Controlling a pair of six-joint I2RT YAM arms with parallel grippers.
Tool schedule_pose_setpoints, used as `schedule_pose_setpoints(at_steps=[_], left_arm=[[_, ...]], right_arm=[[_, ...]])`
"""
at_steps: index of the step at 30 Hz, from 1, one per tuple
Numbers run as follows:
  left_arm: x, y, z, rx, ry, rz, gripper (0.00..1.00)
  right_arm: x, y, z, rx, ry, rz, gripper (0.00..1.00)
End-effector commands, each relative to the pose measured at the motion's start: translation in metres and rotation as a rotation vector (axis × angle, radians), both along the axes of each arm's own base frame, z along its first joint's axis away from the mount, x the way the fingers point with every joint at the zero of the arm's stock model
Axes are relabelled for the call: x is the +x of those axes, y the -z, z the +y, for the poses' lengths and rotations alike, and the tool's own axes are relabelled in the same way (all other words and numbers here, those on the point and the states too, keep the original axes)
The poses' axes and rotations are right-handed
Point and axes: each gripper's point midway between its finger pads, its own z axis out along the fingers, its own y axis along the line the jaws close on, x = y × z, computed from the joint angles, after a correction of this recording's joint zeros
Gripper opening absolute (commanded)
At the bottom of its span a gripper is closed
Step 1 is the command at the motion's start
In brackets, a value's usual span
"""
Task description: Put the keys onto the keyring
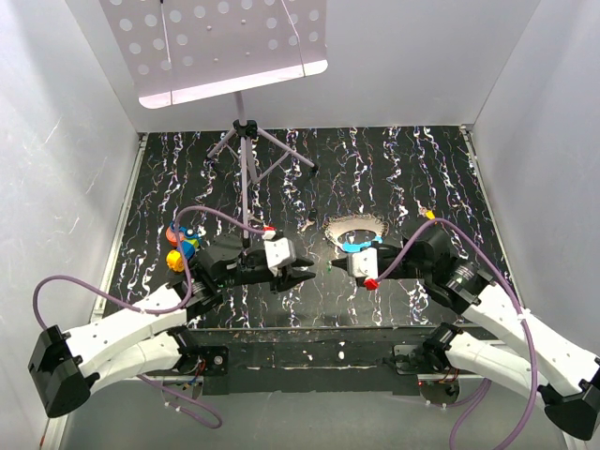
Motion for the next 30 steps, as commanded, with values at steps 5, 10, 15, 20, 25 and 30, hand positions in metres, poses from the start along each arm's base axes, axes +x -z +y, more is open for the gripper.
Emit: schedule_pose_setpoints(at_steps=[5,10,15,20,25,30], left_arm=[[0.003,-0.026,0.012,-0.149,-0.076,-0.042,0.26],[0.003,-0.039,0.010,-0.229,-0.077,-0.053,0.26],[0.002,-0.042,0.008,-0.264,-0.067,-0.051,0.25],[-0.001,-0.047,0.010,-0.295,-0.062,-0.035,0.25],[-0.004,-0.047,0.011,-0.305,-0.057,-0.024,0.25],[-0.007,-0.039,0.018,-0.287,-0.068,-0.014,0.24]], right_arm=[[-0.010,-0.034,0.014,0.154,-0.046,0.052,0.01],[-0.016,-0.038,0.018,0.170,-0.082,0.082,0.01],[-0.024,-0.040,0.022,0.184,-0.127,0.121,0.01],[-0.024,-0.043,0.026,0.201,-0.131,0.163,0.01],[-0.020,-0.046,0.030,0.215,-0.106,0.204,0.01],[-0.018,-0.046,0.031,0.215,-0.093,0.220,0.01]])
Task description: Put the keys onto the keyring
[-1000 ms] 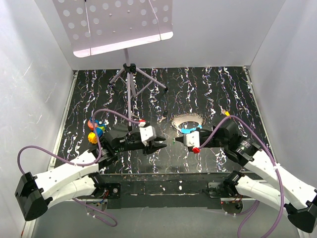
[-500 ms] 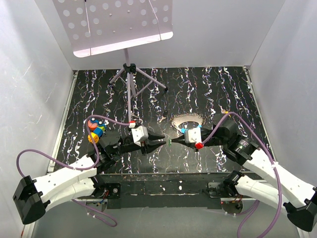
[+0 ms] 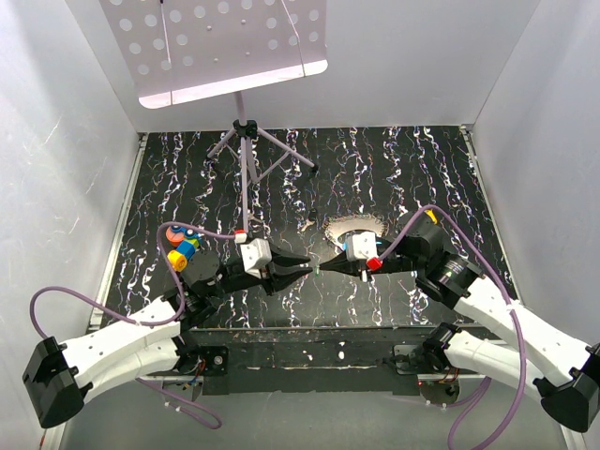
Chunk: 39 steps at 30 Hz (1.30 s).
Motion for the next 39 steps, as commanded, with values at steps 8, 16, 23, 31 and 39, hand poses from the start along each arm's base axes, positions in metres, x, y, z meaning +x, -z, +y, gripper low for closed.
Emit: schedule_pose_setpoints(at_steps=[8,16,23,31,39], left_arm=[[-0.002,-0.002,0.017,-0.005,-0.052,-0.022,0.23],[-0.002,-0.008,0.016,-0.039,-0.048,-0.024,0.22],[-0.002,-0.010,0.017,-0.065,-0.052,-0.021,0.20],[-0.004,-0.015,0.019,-0.102,-0.051,-0.022,0.19],[-0.007,-0.018,0.019,-0.122,-0.040,-0.021,0.18]], right_arm=[[0.002,-0.029,0.006,0.090,0.012,0.013,0.01],[-0.002,-0.040,0.011,0.118,-0.006,0.096,0.01],[-0.003,-0.045,0.014,0.130,-0.016,0.144,0.01],[-0.001,-0.048,0.018,0.140,-0.010,0.191,0.01],[0.002,-0.050,0.020,0.150,-0.001,0.204,0.01]])
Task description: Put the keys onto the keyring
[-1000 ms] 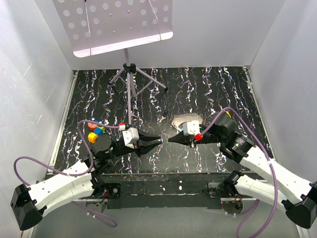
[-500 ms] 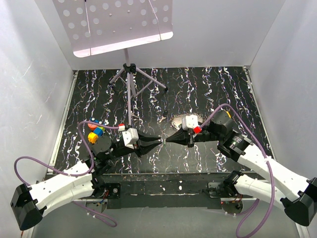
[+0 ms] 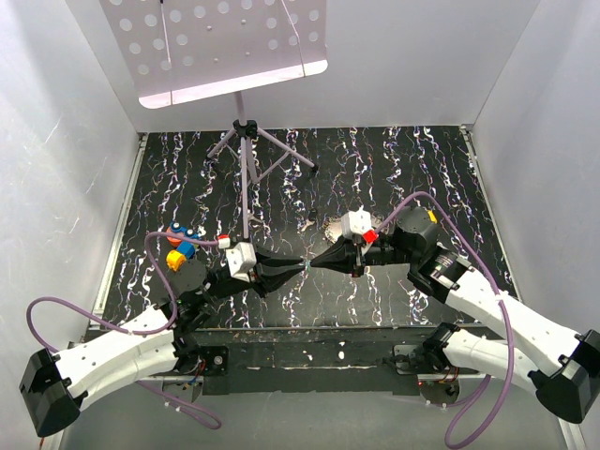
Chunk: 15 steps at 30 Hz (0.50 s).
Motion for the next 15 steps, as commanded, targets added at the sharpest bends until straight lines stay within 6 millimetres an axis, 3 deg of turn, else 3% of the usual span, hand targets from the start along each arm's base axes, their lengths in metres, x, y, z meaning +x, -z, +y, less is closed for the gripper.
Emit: schedule_pose_setpoints(at_steps=[1,7,15], left_arm=[[-0.0002,-0.0047,0.0017,-0.030,-0.004,-0.011,0.18],[-0.0002,-0.0051,-0.0020,-0.034,0.009,-0.009,0.16],[-0.0010,-0.0048,-0.0057,-0.031,0.027,-0.003,0.05]], right_arm=[[0.0013,-0.0337,0.0024,0.080,-0.003,-0.051,0.01],[-0.0005,-0.0335,0.0032,0.082,-0.018,-0.051,0.01],[-0.0034,-0.0327,0.0029,0.083,-0.034,-0.051,0.01]])
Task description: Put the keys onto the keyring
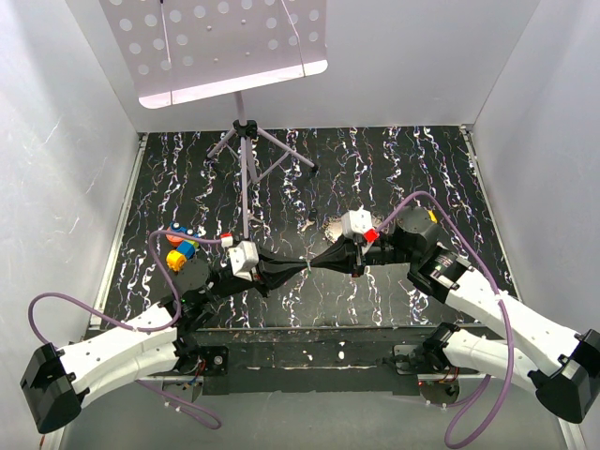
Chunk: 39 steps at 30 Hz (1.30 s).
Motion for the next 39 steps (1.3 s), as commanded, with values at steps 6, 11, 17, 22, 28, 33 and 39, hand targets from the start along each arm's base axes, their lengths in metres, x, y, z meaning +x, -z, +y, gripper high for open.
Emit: schedule_pose_setpoints(at_steps=[6,11,17,22,28,33,39], left_arm=[[-0.003,-0.007,-0.002,-0.021,0.021,-0.016,0.05],[-0.004,-0.009,-0.001,-0.028,0.023,-0.020,0.04],[-0.004,-0.011,-0.001,-0.032,0.027,-0.021,0.03],[-0.005,-0.012,-0.001,-0.032,0.029,-0.025,0.00],[-0.005,-0.009,-0.001,-0.028,0.029,-0.014,0.00],[-0.003,-0.004,0.000,-0.016,0.017,0.006,0.00],[0.000,-0.001,0.002,-0.012,-0.002,0.025,0.00]], right_arm=[[-0.003,-0.027,0.002,0.067,-0.030,-0.061,0.01],[-0.003,-0.023,0.002,0.055,-0.032,-0.054,0.01],[-0.004,-0.022,0.001,0.050,-0.038,-0.056,0.01],[-0.004,-0.020,0.001,0.043,-0.040,-0.056,0.01],[-0.003,-0.018,0.001,0.035,-0.036,-0.053,0.01],[-0.002,-0.018,0.001,0.031,-0.032,-0.059,0.08],[-0.001,-0.017,0.000,0.027,-0.025,-0.065,0.24]])
